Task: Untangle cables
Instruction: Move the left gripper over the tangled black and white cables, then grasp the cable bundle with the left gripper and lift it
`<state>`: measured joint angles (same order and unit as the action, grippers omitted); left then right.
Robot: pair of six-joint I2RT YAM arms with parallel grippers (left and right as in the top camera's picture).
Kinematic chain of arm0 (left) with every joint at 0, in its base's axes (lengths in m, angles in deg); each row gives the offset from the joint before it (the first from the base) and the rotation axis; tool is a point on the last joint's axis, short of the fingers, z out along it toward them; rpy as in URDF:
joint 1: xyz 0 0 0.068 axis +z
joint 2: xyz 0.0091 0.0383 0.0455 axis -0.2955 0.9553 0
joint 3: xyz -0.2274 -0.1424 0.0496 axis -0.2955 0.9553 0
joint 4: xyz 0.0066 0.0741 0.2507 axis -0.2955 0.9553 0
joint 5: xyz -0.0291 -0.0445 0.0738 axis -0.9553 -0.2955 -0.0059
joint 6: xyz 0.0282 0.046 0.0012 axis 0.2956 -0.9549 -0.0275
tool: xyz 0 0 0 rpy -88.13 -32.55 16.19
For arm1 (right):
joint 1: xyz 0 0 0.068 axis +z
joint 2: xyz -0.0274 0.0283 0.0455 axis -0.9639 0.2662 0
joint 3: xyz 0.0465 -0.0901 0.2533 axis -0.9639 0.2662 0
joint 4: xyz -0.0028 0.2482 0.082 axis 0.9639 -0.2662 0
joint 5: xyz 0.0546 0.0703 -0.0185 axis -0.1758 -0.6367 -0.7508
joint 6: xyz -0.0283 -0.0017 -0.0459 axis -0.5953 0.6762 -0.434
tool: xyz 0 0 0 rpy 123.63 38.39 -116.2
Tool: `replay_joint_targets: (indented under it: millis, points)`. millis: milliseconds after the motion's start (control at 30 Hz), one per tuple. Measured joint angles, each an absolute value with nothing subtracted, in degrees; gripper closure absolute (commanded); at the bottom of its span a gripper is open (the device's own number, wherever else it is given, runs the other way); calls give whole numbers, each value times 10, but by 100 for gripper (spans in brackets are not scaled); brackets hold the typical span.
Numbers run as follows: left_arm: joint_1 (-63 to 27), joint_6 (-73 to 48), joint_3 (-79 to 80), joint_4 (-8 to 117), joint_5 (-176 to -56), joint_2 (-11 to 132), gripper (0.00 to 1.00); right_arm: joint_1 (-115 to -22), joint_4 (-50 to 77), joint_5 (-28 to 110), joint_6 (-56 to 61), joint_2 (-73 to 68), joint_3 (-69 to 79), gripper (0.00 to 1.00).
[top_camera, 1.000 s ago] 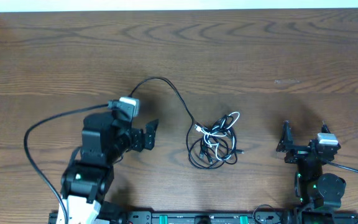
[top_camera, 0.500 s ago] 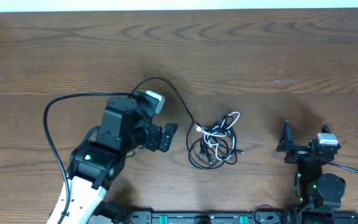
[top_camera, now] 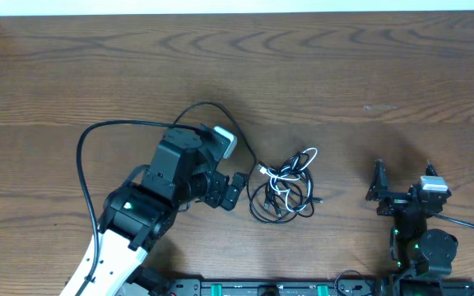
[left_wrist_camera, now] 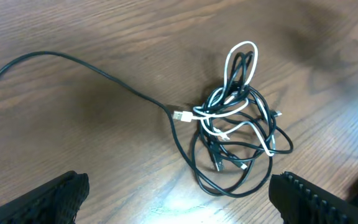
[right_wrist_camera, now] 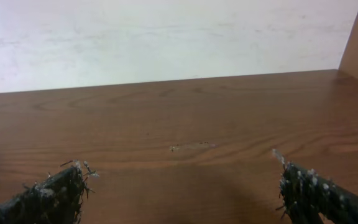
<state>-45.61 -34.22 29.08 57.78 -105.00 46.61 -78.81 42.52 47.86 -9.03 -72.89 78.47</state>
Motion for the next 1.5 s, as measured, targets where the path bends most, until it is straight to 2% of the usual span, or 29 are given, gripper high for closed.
replay_joint_targets:
  millis: [533,767,1067,1500]
  points:
    - [-462,-342,291,580,-1046,477,2,-788,425,479,-90,-729,785,1]
    - [-492,-342,291,572,-1044,559,2,-788,425,479,-90,-729,785,1]
    - [-553,-345,291,498,-1033,658,2,-788,425,479,-91,-729,785,1]
    - [-556,-368,291,460,-1031,715,2,-788,425,479,-90,-729,785,1]
